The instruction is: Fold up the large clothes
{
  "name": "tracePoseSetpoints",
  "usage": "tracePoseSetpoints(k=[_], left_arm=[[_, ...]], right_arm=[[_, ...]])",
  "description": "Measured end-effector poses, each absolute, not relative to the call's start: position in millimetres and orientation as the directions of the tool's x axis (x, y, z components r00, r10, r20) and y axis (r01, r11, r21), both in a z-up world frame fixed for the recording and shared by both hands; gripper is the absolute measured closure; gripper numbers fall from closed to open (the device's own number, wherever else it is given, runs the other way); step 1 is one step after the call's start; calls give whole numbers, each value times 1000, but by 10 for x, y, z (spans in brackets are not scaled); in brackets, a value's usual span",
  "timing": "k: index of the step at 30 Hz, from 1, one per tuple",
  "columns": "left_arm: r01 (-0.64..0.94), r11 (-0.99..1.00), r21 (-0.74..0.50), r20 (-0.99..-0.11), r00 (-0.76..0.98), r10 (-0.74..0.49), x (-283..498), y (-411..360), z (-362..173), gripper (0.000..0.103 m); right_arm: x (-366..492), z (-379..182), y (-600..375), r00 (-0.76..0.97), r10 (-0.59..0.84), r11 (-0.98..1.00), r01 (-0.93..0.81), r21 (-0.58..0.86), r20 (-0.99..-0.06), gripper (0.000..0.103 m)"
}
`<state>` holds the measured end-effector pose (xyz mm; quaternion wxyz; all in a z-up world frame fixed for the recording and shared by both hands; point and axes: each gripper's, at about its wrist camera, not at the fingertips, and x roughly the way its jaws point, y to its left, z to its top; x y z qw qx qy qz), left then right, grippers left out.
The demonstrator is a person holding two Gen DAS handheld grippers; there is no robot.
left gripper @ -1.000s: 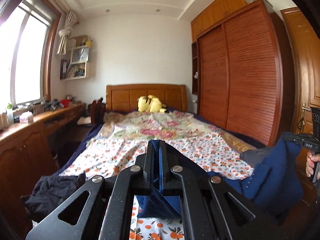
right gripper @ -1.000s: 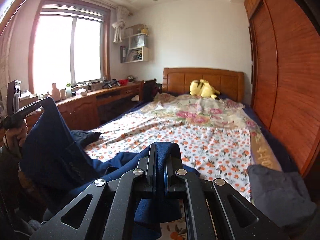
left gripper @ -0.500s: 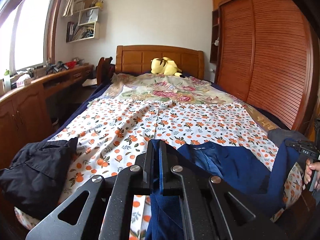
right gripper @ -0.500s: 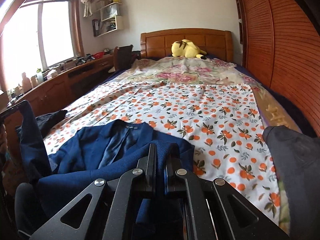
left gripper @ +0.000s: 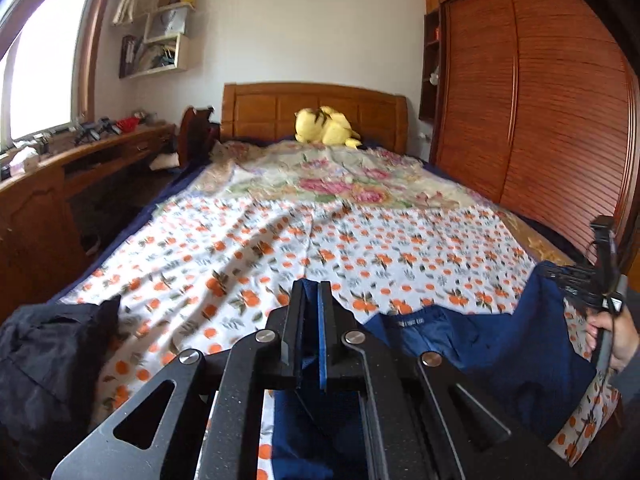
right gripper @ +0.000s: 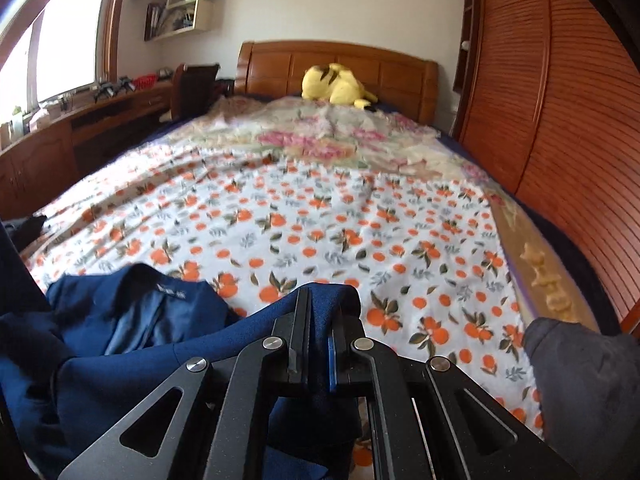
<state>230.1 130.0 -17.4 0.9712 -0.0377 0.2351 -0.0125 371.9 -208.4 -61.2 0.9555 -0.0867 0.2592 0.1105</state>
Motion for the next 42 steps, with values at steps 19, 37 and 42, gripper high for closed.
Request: tracePoseSetpoints(k=[19, 37, 42], left_arm=[[15, 998, -63, -506, 861, -45, 1899, 1157, -461, 30], [102, 986, -132, -520, 840, -156, 1737, 1097, -769, 21], [115, 986, -121, -540, 826, -163, 1675, 1118, -886, 21]], right_arm=[[3948, -998, -2000, 804, 212, 938, -327, -115, -556, 93], [2898, -818, -1747, 730, 270, 884, -446, -138, -628, 55], [2781, -855, -1619, 694, 246, 874, -460, -154, -677, 55]])
